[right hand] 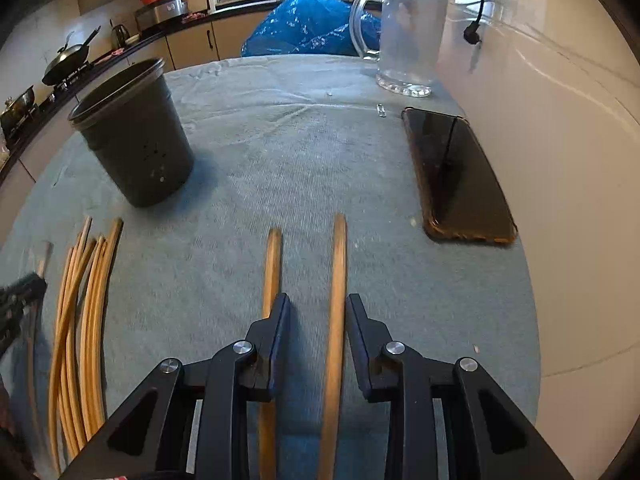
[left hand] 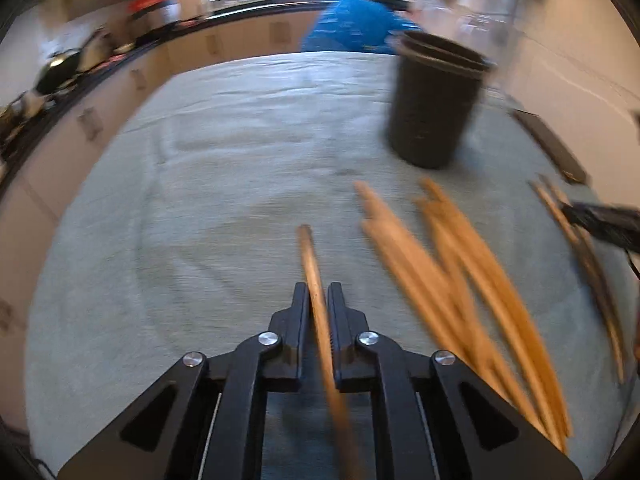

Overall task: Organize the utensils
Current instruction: 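Close the left tool on a wooden chopstick while the right tool grasps another, then lift both held chopsticks up over the black holder, then open the left tool over the holder while the right tool releases its chopstick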

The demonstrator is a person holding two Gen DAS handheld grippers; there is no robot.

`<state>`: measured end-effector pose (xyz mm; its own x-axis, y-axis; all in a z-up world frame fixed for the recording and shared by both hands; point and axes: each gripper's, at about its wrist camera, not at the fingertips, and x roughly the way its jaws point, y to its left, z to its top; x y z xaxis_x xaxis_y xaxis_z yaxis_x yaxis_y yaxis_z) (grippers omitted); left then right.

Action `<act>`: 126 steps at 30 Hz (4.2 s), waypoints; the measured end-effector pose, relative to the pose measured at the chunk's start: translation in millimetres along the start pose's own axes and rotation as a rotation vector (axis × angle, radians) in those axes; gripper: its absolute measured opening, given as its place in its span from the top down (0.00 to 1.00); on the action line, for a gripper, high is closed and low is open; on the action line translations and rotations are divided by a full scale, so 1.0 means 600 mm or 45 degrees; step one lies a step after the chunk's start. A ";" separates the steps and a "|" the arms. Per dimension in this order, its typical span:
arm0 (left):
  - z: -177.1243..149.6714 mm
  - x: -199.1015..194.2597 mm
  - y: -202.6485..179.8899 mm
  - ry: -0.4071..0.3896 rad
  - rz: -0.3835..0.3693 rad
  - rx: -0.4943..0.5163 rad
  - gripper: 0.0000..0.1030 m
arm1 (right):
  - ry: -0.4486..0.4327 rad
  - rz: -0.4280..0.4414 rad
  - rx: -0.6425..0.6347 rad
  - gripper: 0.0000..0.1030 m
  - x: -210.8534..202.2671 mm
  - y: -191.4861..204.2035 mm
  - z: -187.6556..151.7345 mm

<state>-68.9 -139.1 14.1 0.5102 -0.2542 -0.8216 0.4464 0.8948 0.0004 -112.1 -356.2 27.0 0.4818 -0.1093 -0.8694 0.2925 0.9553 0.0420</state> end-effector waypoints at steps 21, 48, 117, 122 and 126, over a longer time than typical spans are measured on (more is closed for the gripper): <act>0.016 0.000 0.032 0.198 -0.055 0.078 0.92 | 0.249 0.043 0.021 0.88 -0.004 -0.045 0.008; -0.023 -0.171 0.044 -0.095 -0.086 -0.058 0.94 | -0.233 0.225 0.143 0.93 -0.182 -0.049 -0.070; 0.369 -0.120 0.024 -0.743 -0.071 -0.364 0.60 | -0.799 0.325 0.266 0.62 -0.173 0.121 0.223; 0.339 -0.074 0.051 -0.622 0.017 -0.346 0.33 | -0.737 0.316 0.273 0.51 -0.172 0.096 0.180; 0.337 0.022 0.063 -0.388 0.016 -0.335 0.33 | -0.652 0.305 0.289 0.50 -0.151 0.068 0.155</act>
<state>103.3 -182.8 118.6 0.7265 -0.3046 -0.6159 0.2556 0.9519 -0.1692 -67.2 -332.7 153.3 0.8756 -0.0706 -0.4779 0.2687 0.8933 0.3603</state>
